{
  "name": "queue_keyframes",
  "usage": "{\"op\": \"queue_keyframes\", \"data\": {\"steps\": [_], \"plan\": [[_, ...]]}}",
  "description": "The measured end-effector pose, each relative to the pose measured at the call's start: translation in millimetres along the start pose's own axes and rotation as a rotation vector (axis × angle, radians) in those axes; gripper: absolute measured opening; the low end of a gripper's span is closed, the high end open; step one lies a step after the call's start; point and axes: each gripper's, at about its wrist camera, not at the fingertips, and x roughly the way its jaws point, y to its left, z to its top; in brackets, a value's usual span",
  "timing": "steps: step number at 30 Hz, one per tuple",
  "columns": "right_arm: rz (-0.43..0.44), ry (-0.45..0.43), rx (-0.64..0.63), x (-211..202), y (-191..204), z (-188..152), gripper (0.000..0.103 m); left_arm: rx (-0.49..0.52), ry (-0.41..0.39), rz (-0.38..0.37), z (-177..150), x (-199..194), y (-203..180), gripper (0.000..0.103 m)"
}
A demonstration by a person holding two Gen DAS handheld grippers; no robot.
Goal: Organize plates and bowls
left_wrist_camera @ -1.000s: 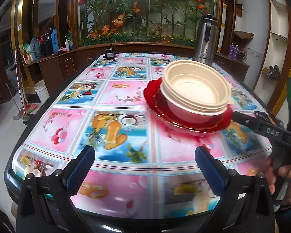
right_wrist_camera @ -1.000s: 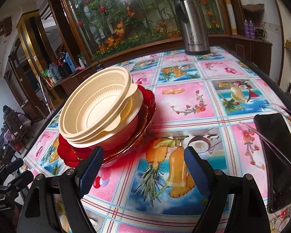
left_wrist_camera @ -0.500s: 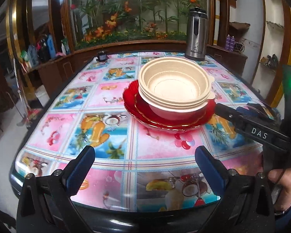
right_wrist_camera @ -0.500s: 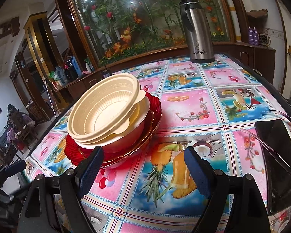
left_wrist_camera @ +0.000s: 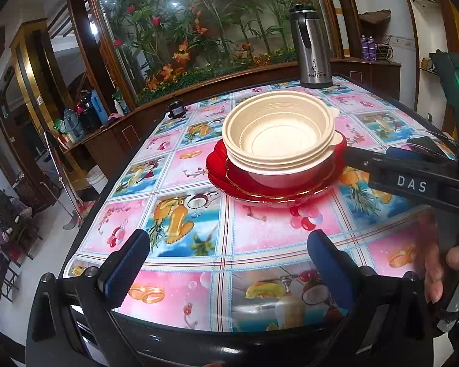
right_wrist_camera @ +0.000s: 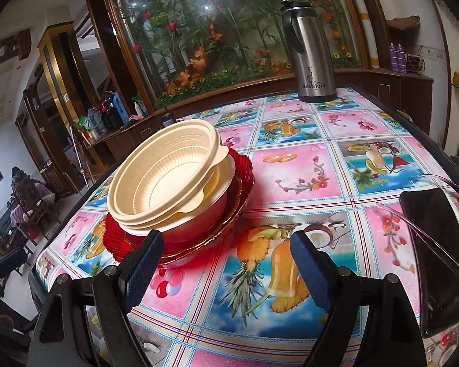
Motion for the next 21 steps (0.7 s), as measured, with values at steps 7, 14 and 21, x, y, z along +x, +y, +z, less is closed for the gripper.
{"op": "queue_keyframes", "data": {"steps": [7, 14, 21], "plan": [[-0.003, 0.008, 0.002, 2, 0, 1, 0.088, -0.014, 0.007, -0.028, -1, 0, 3, 0.103], [-0.017, -0.001, 0.006, 0, -1, 0, 0.088, -0.039, 0.073, -0.092, -7, 17, 1, 0.103], [-0.017, -0.016, 0.005, -3, 0, -1, 0.088, -0.046, 0.115, -0.068, -10, 33, -1, 0.103]]}}
